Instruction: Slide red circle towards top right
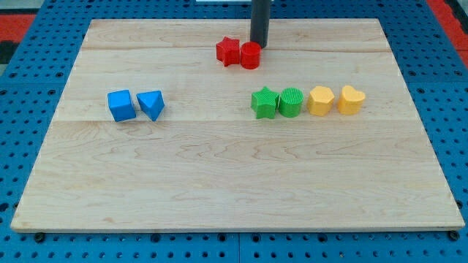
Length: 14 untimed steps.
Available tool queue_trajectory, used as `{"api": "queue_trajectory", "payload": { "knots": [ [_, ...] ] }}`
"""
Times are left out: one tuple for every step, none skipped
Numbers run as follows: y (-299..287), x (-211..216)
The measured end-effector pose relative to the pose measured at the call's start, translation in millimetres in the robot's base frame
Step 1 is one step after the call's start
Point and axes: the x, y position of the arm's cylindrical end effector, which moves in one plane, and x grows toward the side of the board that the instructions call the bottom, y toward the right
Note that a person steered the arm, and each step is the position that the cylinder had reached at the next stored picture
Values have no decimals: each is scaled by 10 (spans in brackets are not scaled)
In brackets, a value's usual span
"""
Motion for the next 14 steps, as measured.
{"api": "queue_trajectory", "payload": {
  "knots": [
    [-276, 3],
    [-343, 248],
    [-196, 433],
    [-324, 547],
    [-335, 648],
    [-177, 673],
    [15, 780],
    [70, 948],
    [242, 947],
    [467, 887],
    [704, 756],
    [905, 713],
    [1155, 701],
    [971, 743]
  ]
}}
